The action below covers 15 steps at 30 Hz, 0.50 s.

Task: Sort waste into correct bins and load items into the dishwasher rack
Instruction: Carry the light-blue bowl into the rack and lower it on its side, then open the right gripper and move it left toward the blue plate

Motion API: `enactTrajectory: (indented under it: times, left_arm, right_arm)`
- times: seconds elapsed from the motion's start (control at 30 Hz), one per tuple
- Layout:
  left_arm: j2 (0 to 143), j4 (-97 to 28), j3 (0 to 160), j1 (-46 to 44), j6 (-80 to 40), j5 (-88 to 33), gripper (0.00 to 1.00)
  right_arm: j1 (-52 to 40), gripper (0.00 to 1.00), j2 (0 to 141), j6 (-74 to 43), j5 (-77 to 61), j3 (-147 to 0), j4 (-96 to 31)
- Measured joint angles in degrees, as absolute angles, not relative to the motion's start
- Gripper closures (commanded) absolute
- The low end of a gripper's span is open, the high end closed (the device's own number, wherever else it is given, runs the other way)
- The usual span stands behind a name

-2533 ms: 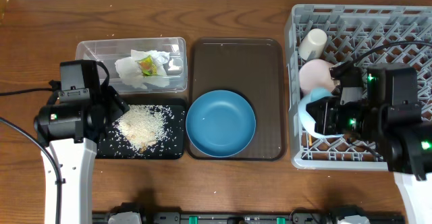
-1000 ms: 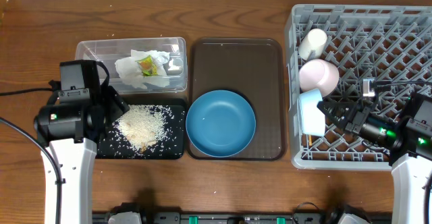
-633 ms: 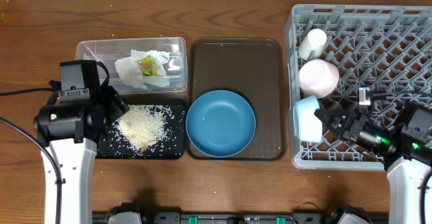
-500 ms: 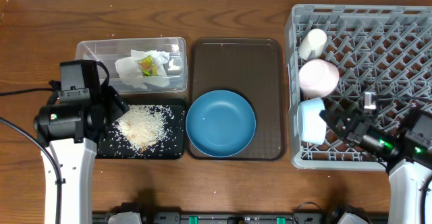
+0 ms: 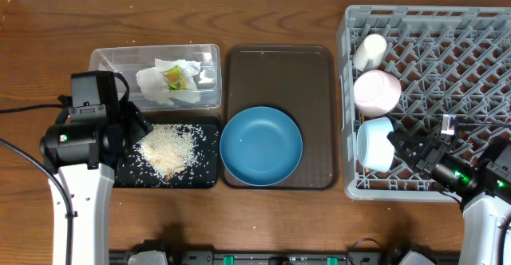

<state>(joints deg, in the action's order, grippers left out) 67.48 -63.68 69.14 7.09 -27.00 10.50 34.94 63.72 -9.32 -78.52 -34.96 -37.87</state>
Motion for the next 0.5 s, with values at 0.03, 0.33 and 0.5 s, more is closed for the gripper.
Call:
enactTrajectory:
  times: [0.03, 0.33, 0.5]
  left_arm:
    - [67.5, -63.7, 69.1, 7.1, -27.0, 10.5, 0.09]
    - [67.5, -63.7, 69.1, 7.1, -27.0, 10.5, 0.09]
    - [67.5, -63.7, 69.1, 7.1, -27.0, 10.5, 0.09]
  right_arm:
    - [34.9, 0.99, 63.7, -9.3, -78.3, -35.0, -37.8]
    - [35.0, 0.77, 63.7, -8.5, -70.2, -34.9, -35.0]
    - [35.0, 0.61, 63.7, -8.6, -63.0, -34.8, -32.1]
